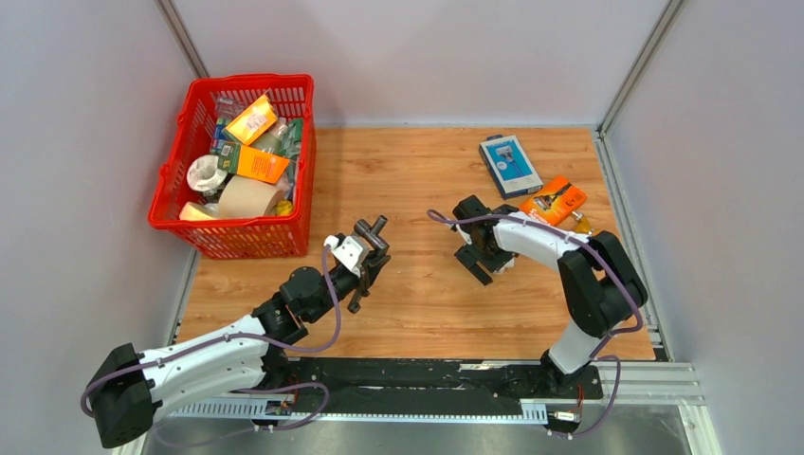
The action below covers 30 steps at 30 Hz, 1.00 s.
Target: Install the water faucets
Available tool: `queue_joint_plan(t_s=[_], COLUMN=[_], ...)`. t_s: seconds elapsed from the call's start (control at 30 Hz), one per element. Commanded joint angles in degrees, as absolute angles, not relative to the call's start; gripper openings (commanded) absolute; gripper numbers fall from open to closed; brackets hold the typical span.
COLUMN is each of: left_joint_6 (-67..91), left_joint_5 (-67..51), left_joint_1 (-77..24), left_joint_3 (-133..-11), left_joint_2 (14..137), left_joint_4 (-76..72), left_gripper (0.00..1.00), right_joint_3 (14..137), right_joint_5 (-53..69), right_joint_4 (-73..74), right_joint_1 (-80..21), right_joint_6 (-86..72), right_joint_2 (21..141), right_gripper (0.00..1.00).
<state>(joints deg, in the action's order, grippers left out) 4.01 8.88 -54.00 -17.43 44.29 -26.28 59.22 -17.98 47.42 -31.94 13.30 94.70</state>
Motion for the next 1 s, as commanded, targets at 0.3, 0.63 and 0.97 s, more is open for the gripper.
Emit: queue_joint_plan(t_s=[0.3,0.63,0.97], left_joint_6=[3.3,3.6,3.3], left_joint_5=[7.6,7.5,9.7], left_joint_1=[-54.1,-54.1,-54.1], left_joint_3=[-20.8,-21.0,-19.7], left_joint_2=[43.5,46.0,43.6], left_joint_4=[-30.8,-32.0,-32.2], left_gripper=[0.0,0.0,0.0], right_joint_3=[66.6,72.2,74.0], right_joint_5=[-11.2,-9.7,-15.0], right_joint_4=[51.6,52.7,54.3], right_joint_1=[-32.2,-43.0,-47.5], right_joint_6=[5.4,-3.3,-4.2], right_joint_2=[100.5,108.2,107.3], right_gripper=[0.21,0.02,0.49])
